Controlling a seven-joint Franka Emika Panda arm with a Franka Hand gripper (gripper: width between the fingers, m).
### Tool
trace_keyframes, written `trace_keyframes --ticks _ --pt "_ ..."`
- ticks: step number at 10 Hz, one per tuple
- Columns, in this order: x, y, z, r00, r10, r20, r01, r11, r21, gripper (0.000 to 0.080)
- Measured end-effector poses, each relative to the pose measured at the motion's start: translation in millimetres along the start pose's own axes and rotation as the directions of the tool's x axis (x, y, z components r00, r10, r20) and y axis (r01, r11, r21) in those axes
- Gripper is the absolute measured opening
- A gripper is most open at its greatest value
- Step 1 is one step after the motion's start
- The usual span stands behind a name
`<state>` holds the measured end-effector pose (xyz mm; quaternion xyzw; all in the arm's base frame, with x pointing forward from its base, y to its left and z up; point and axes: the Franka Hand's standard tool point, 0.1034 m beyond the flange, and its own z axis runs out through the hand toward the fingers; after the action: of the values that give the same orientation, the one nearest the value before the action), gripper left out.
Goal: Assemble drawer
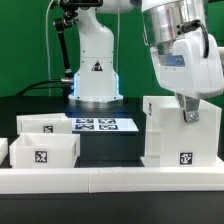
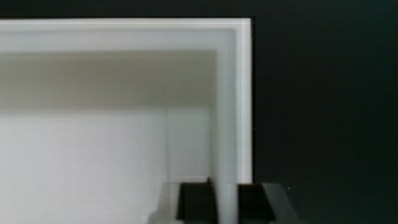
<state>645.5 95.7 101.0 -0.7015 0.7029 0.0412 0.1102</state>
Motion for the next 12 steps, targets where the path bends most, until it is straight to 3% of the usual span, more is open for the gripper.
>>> trace_keyframes --ticks 1,4,5,6,8,9,10,12 --pt "-0.4 0.2 0.3 1.000 -0.004 0.000 0.004 1.000 0.000 0.0038" --pt "-2.0 5.5 -1.9 0.992 -0.128 0.004 0.128 0.992 -0.004 0.0421" --pt "-1.2 5.7 -3.6 0.983 -0.186 0.006 0.186 0.983 -0.003 0.0421" --pt "-0.3 4.6 -8.6 0.965 -0.264 0.007 0.264 0.965 0.000 0.0596" --pt "3.8 4.2 -23.1 0.910 -0.413 0.016 0.413 0.911 -0.002 0.0633" --pt "8.1 4.2 -26.9 0.891 -0.453 0.009 0.453 0.892 0.011 0.0647" --pt "11.3 5.7 -30.1 0.900 -0.435 -0.016 0.435 0.899 0.052 0.0649" --pt "10.1 7.9 -27.9 0.890 -0.455 -0.010 0.455 0.889 0.043 0.0649"
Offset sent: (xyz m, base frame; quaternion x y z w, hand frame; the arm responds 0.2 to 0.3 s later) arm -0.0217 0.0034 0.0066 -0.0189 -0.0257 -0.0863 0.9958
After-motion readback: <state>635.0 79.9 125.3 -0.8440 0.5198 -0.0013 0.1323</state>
